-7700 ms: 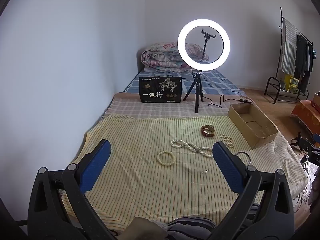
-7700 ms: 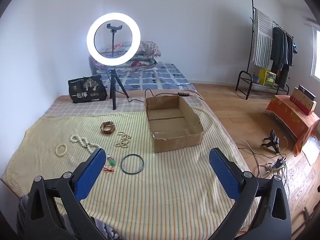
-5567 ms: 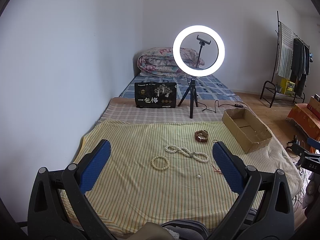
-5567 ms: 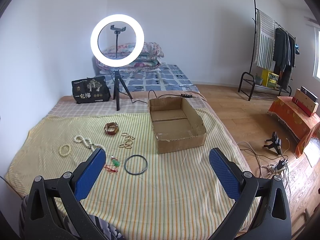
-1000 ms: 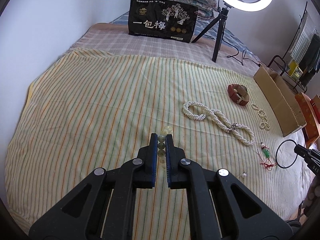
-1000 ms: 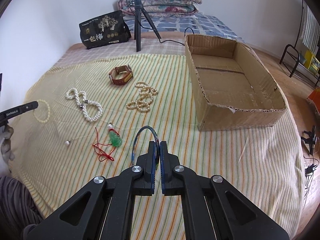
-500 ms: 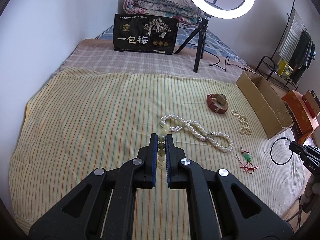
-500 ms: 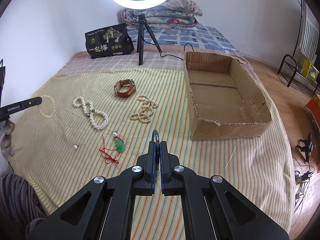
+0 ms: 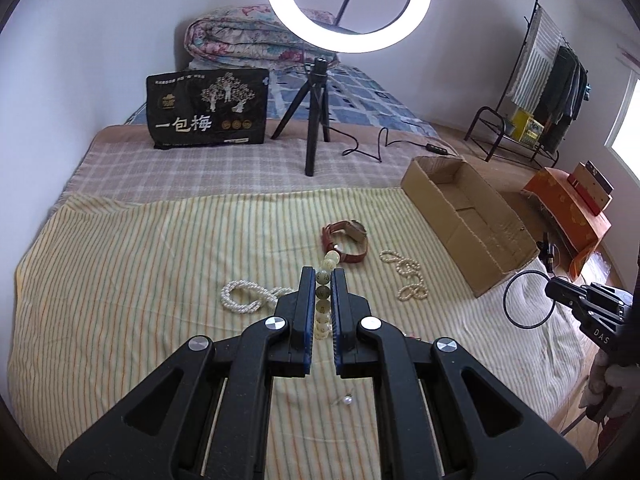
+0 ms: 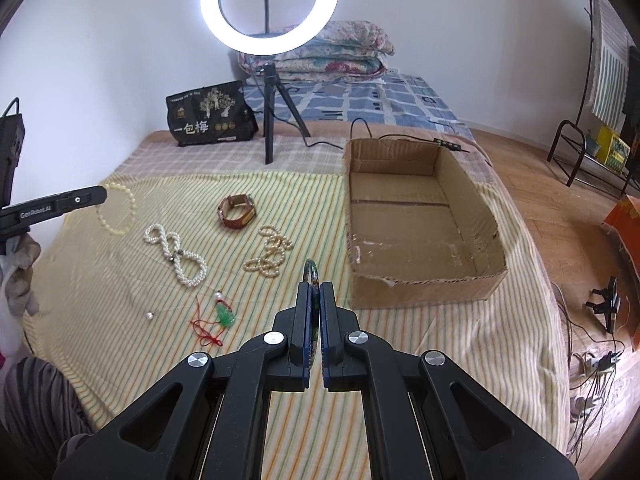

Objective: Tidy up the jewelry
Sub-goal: 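Carry the blue bangle in the right tool while the left tool carries the bracelet over the box, then open the right tool to drop the bangle while the left tool releases the bracelet into the box, then withdraw both open tools from the box back over the bed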

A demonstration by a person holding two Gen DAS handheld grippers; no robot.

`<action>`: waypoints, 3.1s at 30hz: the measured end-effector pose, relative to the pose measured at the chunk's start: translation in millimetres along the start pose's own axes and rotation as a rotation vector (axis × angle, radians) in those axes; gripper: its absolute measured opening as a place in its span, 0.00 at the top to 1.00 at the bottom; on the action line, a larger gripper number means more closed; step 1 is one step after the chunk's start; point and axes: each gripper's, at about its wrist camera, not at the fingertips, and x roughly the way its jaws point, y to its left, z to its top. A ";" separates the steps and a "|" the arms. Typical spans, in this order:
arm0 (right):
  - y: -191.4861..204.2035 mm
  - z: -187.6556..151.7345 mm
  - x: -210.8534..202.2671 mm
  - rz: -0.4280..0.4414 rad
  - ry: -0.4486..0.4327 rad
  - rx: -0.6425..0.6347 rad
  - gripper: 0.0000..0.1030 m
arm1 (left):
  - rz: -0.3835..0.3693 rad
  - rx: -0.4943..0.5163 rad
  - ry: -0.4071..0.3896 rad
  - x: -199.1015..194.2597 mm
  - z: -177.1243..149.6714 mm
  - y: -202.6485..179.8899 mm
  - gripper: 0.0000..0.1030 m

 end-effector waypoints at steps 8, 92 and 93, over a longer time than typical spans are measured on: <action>-34.4 20.7 -4.5 -0.041 -0.044 0.009 0.98 | -0.087 0.043 -0.012 10.4 21.3 -50.6 0.95; -67.2 39.5 -32.3 -0.174 -0.138 0.020 0.28 | -0.067 0.084 -0.131 11.2 102.8 -97.1 0.63; -63.7 39.1 -34.2 -0.173 -0.143 0.013 0.28 | -0.060 0.079 -0.136 5.5 101.8 -90.9 0.63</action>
